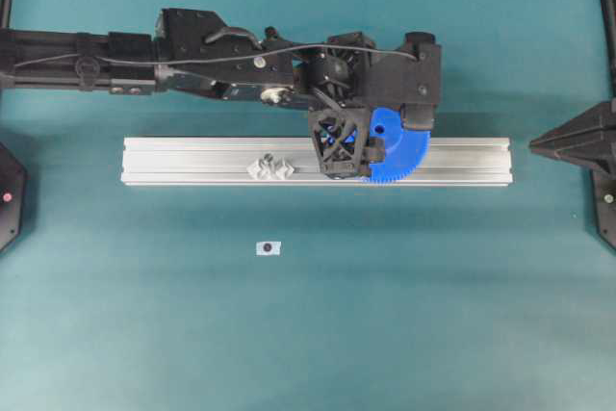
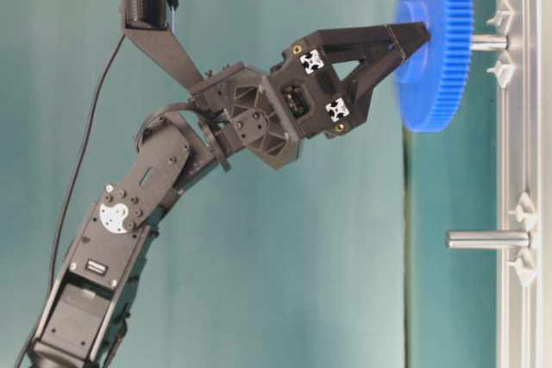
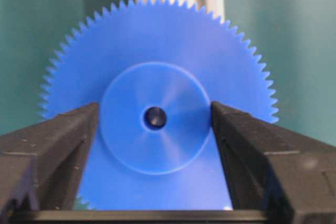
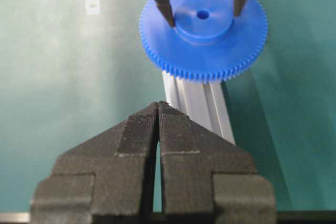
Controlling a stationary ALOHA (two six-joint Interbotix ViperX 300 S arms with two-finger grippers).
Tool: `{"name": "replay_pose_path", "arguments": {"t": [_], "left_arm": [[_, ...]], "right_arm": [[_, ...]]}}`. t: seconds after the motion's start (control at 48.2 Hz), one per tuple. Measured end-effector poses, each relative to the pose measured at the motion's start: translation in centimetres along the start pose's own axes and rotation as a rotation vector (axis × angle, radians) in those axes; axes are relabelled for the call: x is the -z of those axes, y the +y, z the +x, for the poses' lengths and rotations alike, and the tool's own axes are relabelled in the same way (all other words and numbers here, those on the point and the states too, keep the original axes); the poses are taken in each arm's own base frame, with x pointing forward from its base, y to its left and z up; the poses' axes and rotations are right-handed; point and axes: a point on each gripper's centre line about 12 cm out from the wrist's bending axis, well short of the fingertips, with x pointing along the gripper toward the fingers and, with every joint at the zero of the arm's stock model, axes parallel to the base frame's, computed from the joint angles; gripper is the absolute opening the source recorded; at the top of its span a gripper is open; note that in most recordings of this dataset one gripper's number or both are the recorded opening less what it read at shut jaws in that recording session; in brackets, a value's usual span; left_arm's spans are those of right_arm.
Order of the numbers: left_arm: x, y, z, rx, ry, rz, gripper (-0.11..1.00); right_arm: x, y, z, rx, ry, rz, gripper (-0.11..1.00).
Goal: Find the location of the shaft and insert the large gear.
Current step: 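Align the gear's bore with the right shaft and push it on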
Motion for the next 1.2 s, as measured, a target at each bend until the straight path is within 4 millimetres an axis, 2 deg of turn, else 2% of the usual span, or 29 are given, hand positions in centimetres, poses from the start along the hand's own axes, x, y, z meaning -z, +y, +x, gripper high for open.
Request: {"name": "replay_pose_path", "arguments": {"t": [0.187, 0.788, 1.202], "left_arm": [[-0.69, 0.25, -0.25, -0.006, -0.019, 0.0, 0.87], [-0.47, 0.37, -0.18, -0.005, -0.005, -0.008, 0.87], [-0.53, 0.3, -0.24, -0.004, -0.007, -0.075, 0.87]], "right_arm": [[-0.02, -0.02, 0.0, 0.001, -0.002, 0.001, 0.02], [-0.05, -0.09, 0.0, 0.005, -0.004, 0.003, 0.02], [0.25, -0.15, 0.1, 0.007, 0.004, 0.004, 0.02]]}}
